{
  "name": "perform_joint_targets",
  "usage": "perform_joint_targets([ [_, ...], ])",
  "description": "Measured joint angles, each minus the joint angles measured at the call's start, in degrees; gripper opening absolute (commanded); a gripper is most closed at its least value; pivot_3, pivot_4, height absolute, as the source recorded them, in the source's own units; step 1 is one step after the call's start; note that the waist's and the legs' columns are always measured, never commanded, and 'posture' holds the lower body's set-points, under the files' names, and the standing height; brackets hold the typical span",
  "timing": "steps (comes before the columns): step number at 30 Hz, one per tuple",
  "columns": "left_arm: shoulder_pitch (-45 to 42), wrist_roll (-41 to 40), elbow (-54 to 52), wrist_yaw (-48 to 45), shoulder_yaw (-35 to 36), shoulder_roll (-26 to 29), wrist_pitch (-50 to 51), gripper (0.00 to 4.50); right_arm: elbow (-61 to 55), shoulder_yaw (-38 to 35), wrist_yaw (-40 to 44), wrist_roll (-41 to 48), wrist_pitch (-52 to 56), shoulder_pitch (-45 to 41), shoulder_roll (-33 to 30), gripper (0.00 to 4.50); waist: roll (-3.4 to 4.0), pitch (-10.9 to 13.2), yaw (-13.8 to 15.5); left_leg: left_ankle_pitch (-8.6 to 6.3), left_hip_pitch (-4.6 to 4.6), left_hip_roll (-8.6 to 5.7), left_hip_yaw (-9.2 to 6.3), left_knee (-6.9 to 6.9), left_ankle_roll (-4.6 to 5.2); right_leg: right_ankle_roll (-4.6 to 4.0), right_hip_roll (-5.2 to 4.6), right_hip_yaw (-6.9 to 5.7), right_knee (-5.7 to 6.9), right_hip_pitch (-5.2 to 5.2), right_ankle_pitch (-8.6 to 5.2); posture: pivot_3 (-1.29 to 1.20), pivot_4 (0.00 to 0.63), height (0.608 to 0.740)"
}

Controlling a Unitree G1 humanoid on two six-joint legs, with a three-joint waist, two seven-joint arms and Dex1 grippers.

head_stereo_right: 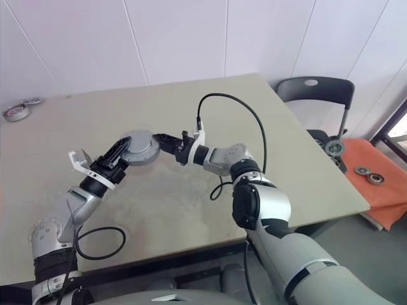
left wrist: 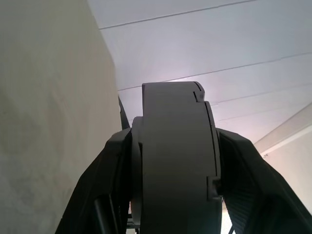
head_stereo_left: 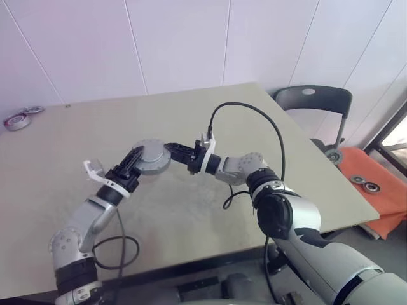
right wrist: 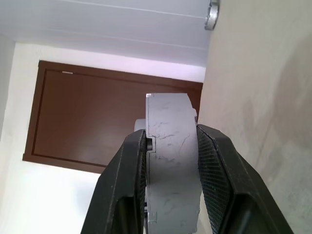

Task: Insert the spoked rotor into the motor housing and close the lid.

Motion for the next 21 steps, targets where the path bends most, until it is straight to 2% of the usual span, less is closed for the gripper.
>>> perform_joint_targets([
  [21, 2.76, 0.41, -0.46, -2.27, -2.48, 1.54, -0.31, 2.16, 0.02, 1.04, -0.44, -0.72, -1.17, 0.46, -0.02, 1.20, 0.00, 0.00, 0.01, 0.00, 0.00, 0.00, 0.02, 0.00, 0.00, -0.01, 0.00, 0.01, -0.01, 0.00, 0.00, 0.00, 0.000, 0.740],
])
